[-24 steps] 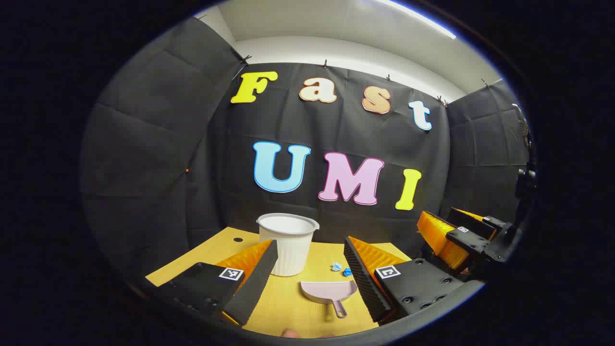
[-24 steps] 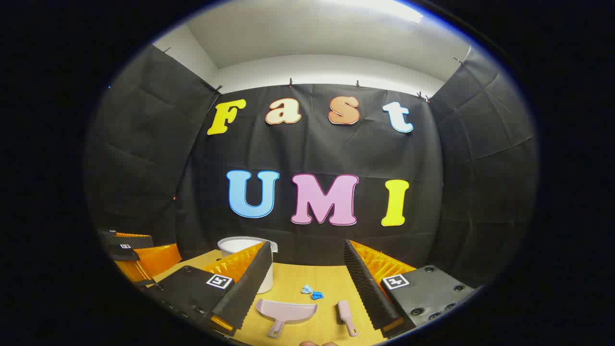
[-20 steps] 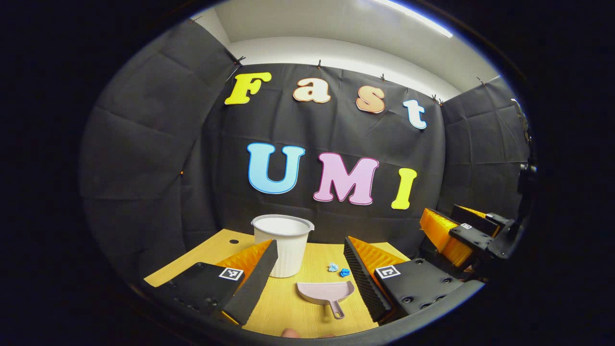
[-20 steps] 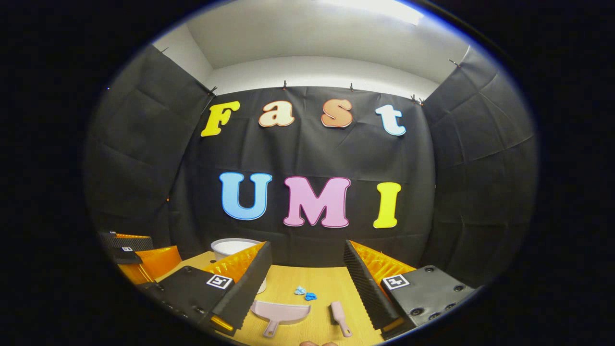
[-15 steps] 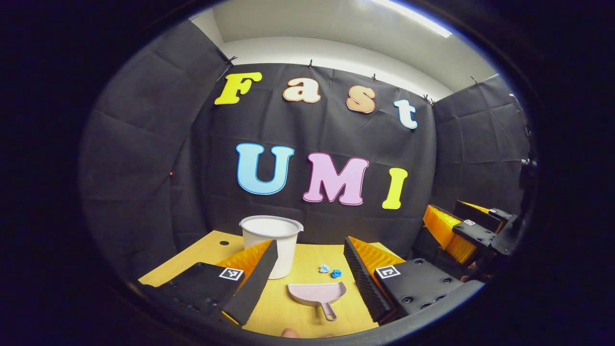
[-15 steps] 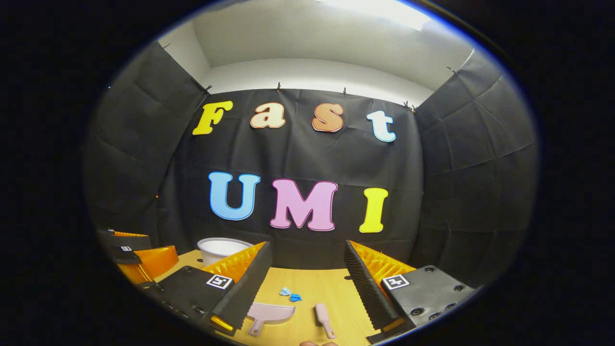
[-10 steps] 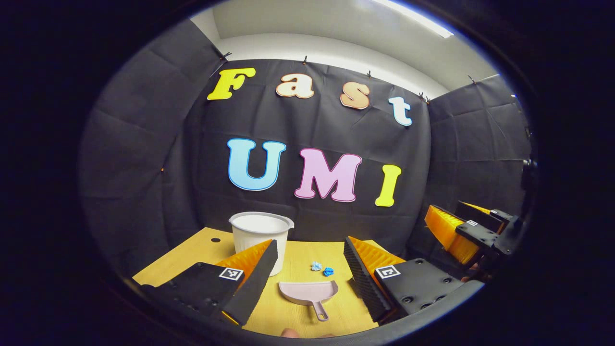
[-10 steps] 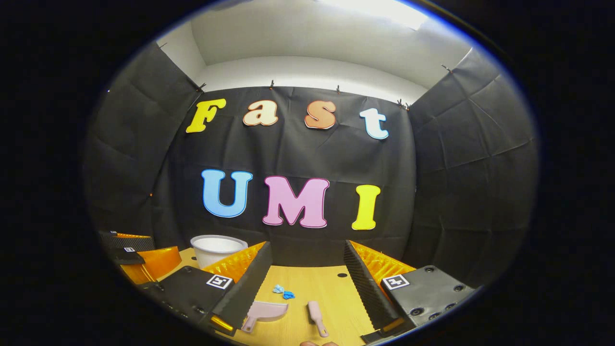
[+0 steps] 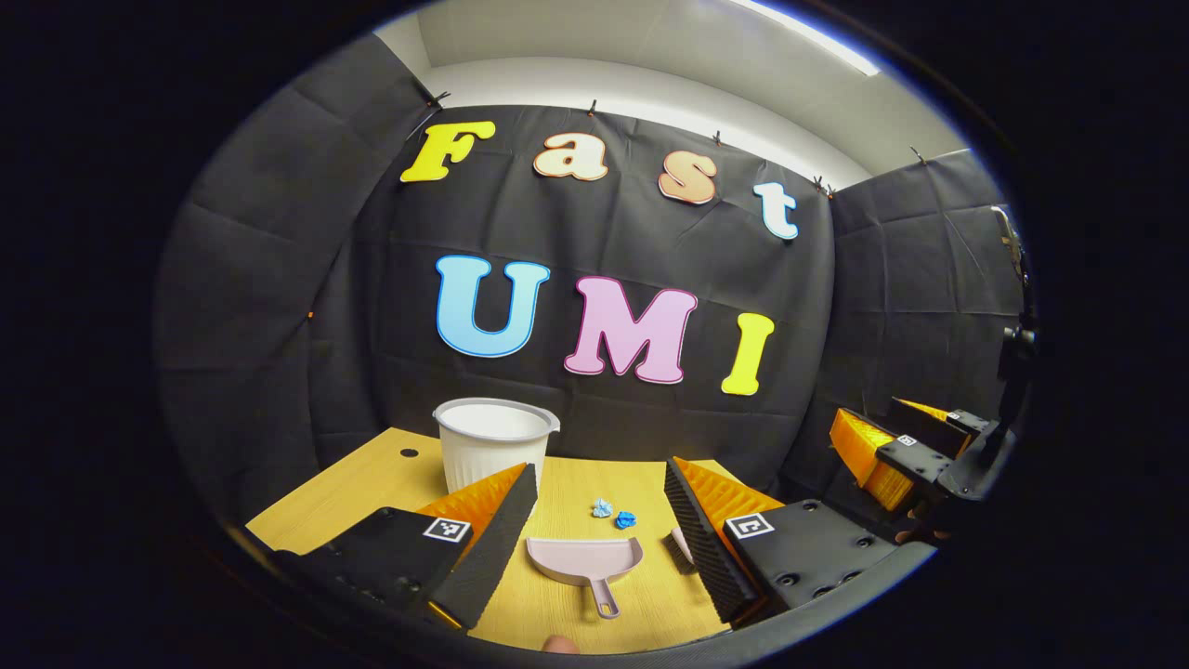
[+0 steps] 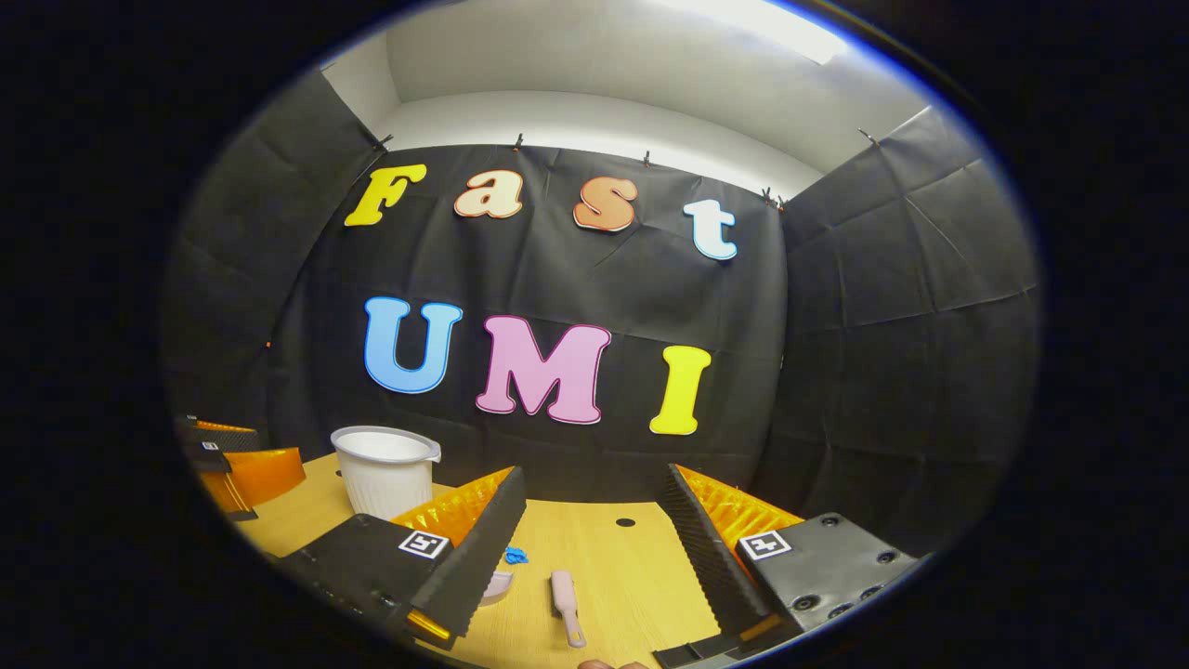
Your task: Pick up the small broom and dustpan from the desktop, sweep the trash into the dustpan with the broom, and then empty the trash into the garbage bin.
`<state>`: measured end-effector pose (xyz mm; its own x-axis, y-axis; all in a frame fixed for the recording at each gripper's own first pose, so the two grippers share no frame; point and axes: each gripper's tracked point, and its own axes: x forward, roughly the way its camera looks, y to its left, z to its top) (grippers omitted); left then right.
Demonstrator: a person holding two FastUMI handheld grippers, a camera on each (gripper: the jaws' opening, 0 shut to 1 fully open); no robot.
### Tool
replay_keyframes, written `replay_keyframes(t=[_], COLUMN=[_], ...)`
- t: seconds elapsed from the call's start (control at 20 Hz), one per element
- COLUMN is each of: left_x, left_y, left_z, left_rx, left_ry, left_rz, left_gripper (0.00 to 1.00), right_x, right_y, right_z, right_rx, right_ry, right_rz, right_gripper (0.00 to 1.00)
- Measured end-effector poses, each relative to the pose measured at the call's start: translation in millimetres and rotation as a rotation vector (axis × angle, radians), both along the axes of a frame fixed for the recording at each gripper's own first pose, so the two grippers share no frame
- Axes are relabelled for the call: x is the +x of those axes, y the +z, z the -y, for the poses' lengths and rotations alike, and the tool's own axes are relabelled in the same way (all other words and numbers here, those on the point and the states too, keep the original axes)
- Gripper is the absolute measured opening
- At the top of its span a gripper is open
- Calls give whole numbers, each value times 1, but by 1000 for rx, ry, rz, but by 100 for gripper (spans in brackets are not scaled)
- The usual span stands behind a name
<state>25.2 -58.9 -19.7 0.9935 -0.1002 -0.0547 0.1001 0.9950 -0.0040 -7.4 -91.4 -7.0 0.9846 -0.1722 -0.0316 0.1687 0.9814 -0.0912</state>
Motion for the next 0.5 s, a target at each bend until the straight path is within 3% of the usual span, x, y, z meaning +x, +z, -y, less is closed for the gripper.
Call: replay_keyframes(t=[0.5], left_x=[51], left_y=[-14], left_z=[19], left_rx=[-71], left_ry=[4], left_rz=[-94], left_gripper=[80], right_x=[51], right_y=[1], right_z=[3], right_rx=[-2], right_ry=[68], right_rz=[19], right_gripper=[98])
